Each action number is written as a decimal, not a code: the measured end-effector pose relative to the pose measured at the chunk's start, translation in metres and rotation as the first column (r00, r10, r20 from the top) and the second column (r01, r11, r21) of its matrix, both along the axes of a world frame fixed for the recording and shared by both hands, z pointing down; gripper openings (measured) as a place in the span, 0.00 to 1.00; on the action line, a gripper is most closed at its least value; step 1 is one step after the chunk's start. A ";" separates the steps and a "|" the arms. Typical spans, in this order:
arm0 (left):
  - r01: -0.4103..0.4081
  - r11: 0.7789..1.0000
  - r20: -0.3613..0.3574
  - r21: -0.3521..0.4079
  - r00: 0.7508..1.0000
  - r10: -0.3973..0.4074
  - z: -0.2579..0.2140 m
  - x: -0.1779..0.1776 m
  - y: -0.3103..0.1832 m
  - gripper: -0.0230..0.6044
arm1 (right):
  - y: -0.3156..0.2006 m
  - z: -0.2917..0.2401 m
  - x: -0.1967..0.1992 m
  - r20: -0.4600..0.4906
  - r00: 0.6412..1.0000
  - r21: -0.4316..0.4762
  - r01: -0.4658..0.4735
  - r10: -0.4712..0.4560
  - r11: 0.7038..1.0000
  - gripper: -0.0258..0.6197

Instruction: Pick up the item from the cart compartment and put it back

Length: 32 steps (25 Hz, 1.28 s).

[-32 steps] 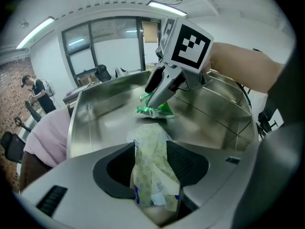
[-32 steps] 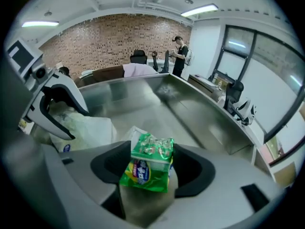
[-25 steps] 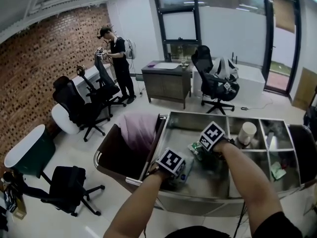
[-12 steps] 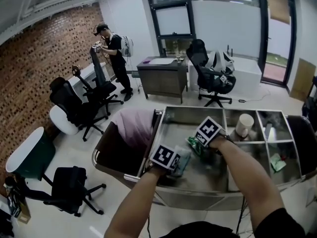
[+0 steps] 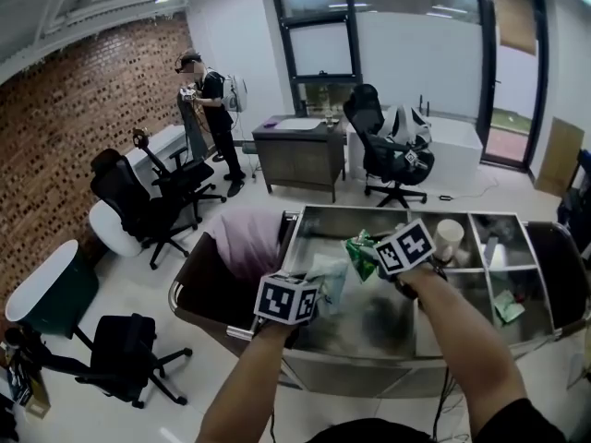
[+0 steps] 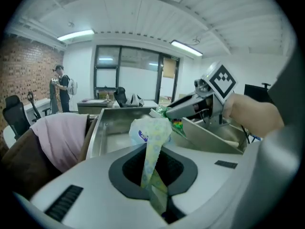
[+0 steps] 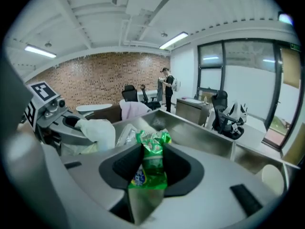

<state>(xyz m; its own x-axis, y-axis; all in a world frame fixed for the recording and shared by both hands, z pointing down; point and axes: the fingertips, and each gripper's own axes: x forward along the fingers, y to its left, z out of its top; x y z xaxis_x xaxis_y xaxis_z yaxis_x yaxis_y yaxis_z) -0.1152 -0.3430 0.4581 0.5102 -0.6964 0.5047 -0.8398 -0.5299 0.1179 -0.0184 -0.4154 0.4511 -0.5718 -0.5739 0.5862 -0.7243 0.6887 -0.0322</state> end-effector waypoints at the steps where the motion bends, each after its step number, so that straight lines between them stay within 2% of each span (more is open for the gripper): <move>1: 0.009 1.000 -0.016 0.022 1.000 -0.009 -0.007 0.000 0.004 0.06 | 0.006 -0.008 0.002 0.027 1.000 0.017 -0.003 0.003 1.000 0.28; 6: 0.023 0.992 -0.046 0.122 0.999 -0.017 -0.037 0.006 0.027 0.06 | 0.039 -0.046 0.015 0.137 0.991 0.104 -0.014 -0.001 0.994 0.28; 10: 0.029 0.977 -0.051 0.209 0.999 -0.018 -0.055 0.014 0.049 0.06 | 0.068 -0.073 0.026 0.217 0.976 0.175 -0.022 -0.017 0.984 0.28; 17: 0.063 0.935 -0.172 0.349 0.985 -0.002 -0.085 0.029 0.100 0.06 | 0.134 -0.101 0.056 0.329 0.943 0.283 -0.046 -0.052 0.958 0.28; 21: 0.107 0.903 -0.187 0.417 0.982 -0.030 -0.104 0.031 0.125 0.06 | 0.163 -0.114 0.073 0.359 0.931 0.332 -0.063 -0.064 0.941 0.28; 23: 0.130 0.891 -0.192 0.434 0.980 -0.049 -0.107 0.032 0.134 0.06 | 0.177 -0.119 0.083 0.378 0.924 0.348 -0.079 -0.062 0.934 0.27; 26: 0.152 0.888 -0.212 0.433 0.975 -0.064 -0.105 0.031 0.143 0.06 | 0.194 -0.118 0.099 0.412 0.910 0.352 -0.119 -0.040 0.929 0.27; 32: 0.165 0.873 -0.218 0.458 0.974 -0.070 -0.102 0.032 0.157 0.06 | 0.218 -0.095 0.127 0.467 0.883 0.303 -0.209 0.047 0.930 0.27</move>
